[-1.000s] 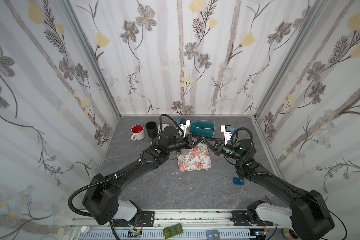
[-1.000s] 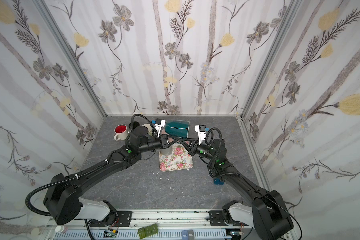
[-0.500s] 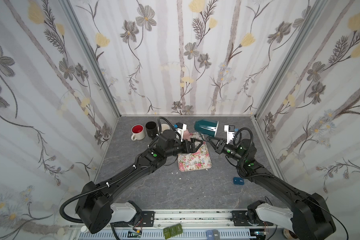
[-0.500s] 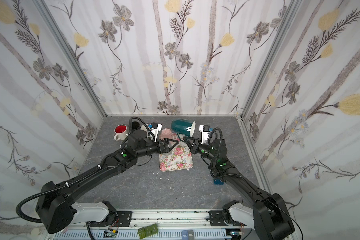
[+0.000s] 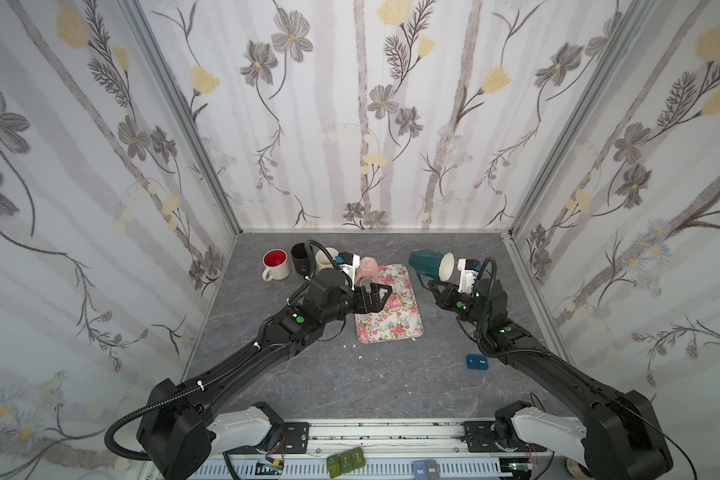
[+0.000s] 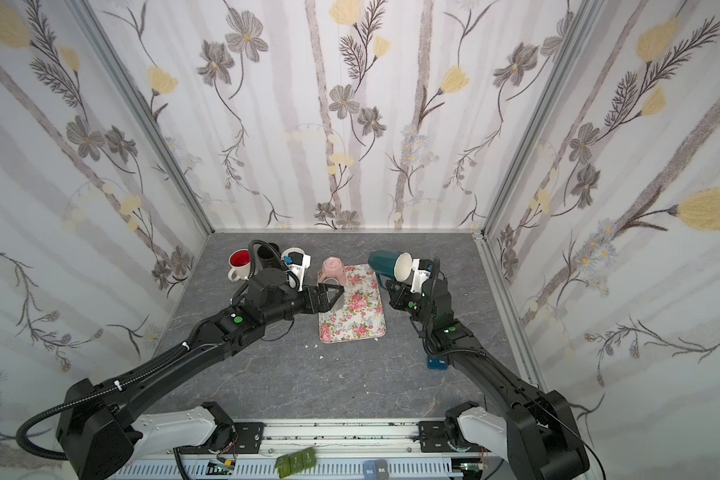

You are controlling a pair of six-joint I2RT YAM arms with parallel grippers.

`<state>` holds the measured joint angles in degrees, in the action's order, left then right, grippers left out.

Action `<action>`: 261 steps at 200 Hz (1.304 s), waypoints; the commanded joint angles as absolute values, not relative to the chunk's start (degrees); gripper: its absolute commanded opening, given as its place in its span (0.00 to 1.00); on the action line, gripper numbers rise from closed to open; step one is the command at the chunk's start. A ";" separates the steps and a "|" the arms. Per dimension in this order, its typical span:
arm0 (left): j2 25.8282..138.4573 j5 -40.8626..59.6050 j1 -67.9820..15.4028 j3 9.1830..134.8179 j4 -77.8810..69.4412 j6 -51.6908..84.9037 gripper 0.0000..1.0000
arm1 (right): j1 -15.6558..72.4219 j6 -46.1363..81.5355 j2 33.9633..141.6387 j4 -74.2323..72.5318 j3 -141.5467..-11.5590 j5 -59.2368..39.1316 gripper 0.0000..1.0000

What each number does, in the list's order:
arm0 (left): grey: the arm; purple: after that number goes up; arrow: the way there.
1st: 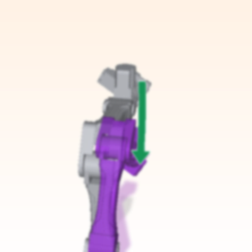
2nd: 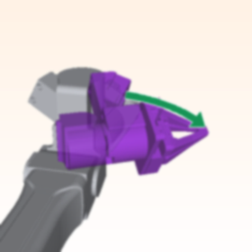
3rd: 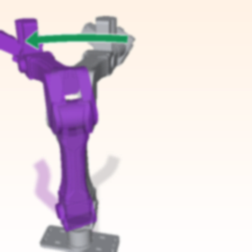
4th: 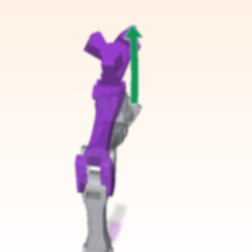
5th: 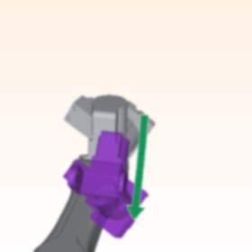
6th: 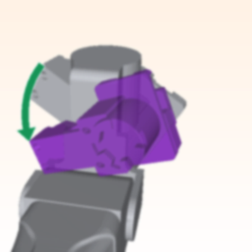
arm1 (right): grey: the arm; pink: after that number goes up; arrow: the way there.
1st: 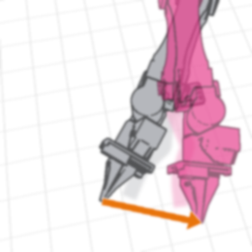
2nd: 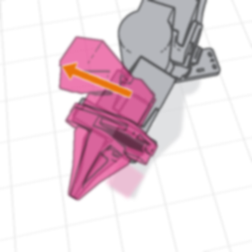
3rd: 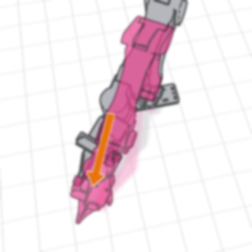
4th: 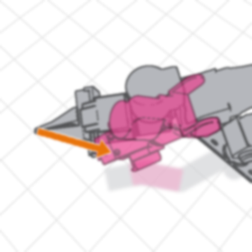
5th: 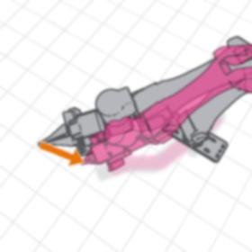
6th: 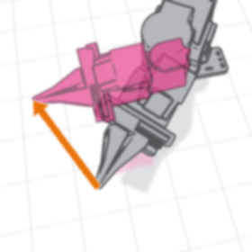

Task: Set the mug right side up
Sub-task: 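Open the left gripper and draw back while the right gripper holds the mug, then turn the mug opening-up and raise it with the right gripper while the left arm withdraws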

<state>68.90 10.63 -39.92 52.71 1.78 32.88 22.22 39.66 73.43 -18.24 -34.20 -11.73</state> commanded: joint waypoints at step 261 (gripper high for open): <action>64.69 -5.28 -39.81 36.83 -5.83 23.06 1.00 | 14.78 21.86 77.17 7.58 -49.89 8.04 0.00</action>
<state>64.88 -3.25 -39.92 38.59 1.69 25.21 15.33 25.43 74.19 7.68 -45.71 6.57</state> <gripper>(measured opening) 0.997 0.145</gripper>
